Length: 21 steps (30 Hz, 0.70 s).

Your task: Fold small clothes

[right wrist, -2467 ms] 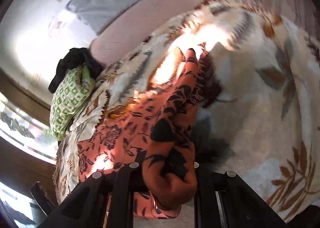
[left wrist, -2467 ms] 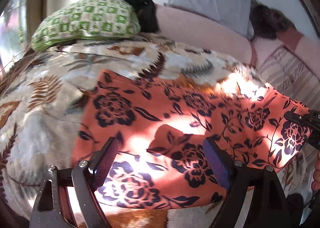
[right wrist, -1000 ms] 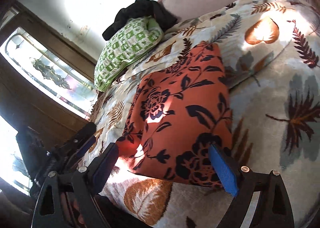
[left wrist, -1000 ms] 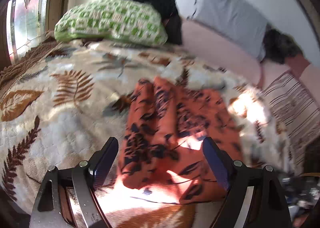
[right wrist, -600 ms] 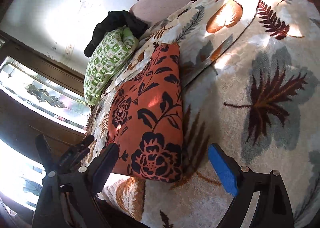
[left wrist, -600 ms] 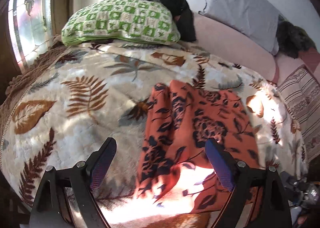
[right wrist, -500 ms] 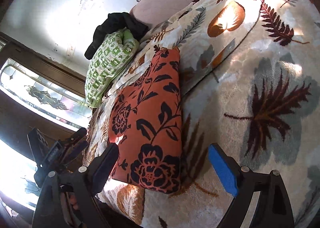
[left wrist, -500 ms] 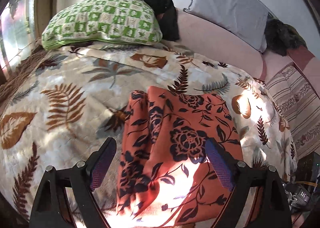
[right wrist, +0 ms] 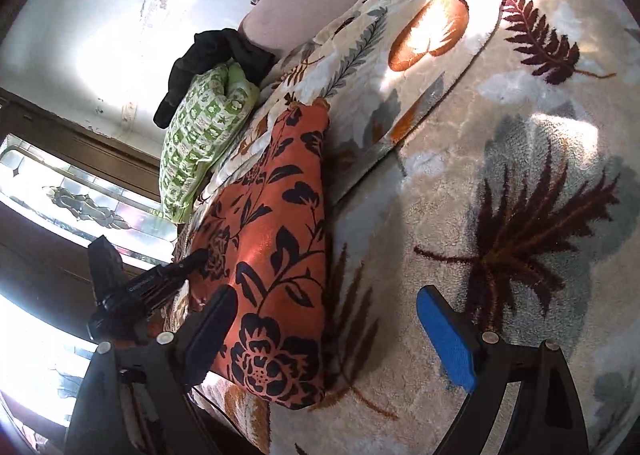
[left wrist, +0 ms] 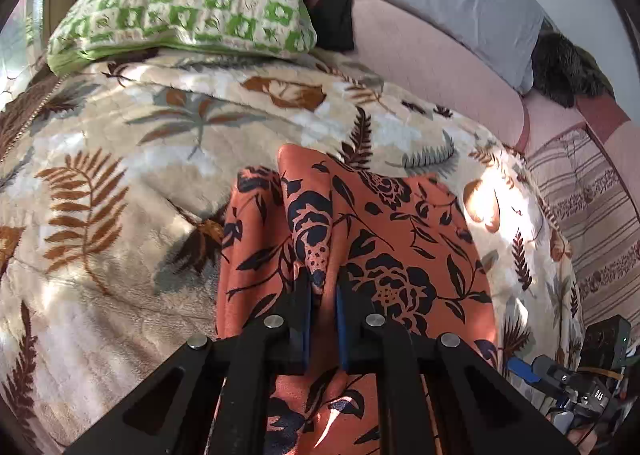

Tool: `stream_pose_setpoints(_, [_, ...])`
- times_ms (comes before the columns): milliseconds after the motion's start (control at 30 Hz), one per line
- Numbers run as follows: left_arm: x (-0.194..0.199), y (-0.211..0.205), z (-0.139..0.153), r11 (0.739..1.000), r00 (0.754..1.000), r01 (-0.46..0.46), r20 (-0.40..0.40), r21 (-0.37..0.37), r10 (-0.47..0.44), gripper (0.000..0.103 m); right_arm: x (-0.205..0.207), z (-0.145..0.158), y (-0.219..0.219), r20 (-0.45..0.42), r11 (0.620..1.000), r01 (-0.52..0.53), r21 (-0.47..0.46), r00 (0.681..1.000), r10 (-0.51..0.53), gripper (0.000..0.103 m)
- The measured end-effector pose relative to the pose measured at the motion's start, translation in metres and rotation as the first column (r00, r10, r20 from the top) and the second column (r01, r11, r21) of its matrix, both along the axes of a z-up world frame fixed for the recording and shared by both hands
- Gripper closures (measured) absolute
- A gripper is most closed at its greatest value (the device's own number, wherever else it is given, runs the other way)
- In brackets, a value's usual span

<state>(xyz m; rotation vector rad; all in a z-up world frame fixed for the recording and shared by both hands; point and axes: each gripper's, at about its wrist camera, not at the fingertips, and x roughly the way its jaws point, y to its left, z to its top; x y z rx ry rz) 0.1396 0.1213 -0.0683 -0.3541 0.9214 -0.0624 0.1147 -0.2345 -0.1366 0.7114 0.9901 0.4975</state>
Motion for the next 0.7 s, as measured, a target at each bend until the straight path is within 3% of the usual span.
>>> stream_pose_setpoints(133, [0.006, 0.010, -0.055, 1.000, 0.995, -0.008, -0.104, 0.009, 0.009, 0.090, 0.008, 0.001, 0.005, -0.004, 1.000, -0.007, -0.020, 1.000, 0.007, 0.010])
stream_pose_setpoints(200, [0.003, 0.019, -0.055, 0.999, 0.996, -0.020, -0.084, -0.049, 0.015, 0.090, 0.014, 0.004, 0.010, -0.012, 0.999, -0.026, -0.026, 1.000, 0.026, 0.010])
stream_pose_setpoints(300, [0.003, 0.014, -0.053, 1.000, 0.997, -0.009, -0.080, -0.023, 0.007, 0.090, 0.025, 0.028, 0.023, 0.041, 0.997, -0.077, -0.023, 0.996, 0.077, 0.010])
stream_pose_setpoints(367, [0.001, 0.017, -0.055, 0.999, 0.997, -0.019, -0.073, -0.042, 0.016, 0.089, 0.042, 0.051, 0.038, 0.083, 0.994, -0.111, 0.024, 0.991, 0.109, 0.010])
stream_pose_setpoints(467, [-0.001, 0.018, -0.058, 0.998, 0.997, -0.028, -0.068, -0.052, 0.025, 0.088, 0.080, 0.068, 0.070, 0.087, 0.959, -0.217, 0.185, 0.975, 0.204, 0.010])
stream_pose_setpoints(533, [-0.001, 0.016, -0.060, 0.999, 0.998, -0.020, -0.059, -0.033, 0.018, 0.088, 0.109, 0.047, 0.094, -0.008, 0.932, -0.244, 0.269, 0.967, 0.256, 0.010])
stream_pose_setpoints(600, [-0.001, 0.018, -0.061, 0.999, 0.998, -0.017, -0.068, -0.048, 0.013, 0.088, 0.124, -0.008, 0.111, -0.223, 0.922, -0.199, 0.333, 0.933, 0.282, 0.009])
stream_pose_setpoints(633, [-0.001, 0.020, -0.059, 0.998, 0.997, -0.018, -0.072, -0.061, 0.013, 0.087, 0.127, -0.023, 0.113, -0.252, 0.926, -0.166, 0.340, 0.932, 0.259, 0.010])
stream_pose_setpoints(700, [-0.004, 0.019, -0.046, 0.999, 0.997, -0.016, -0.071, -0.044, 0.013, 0.084, 0.122, -0.018, 0.109, -0.206, 0.919, -0.167, 0.358, 0.945, 0.252, 0.010])
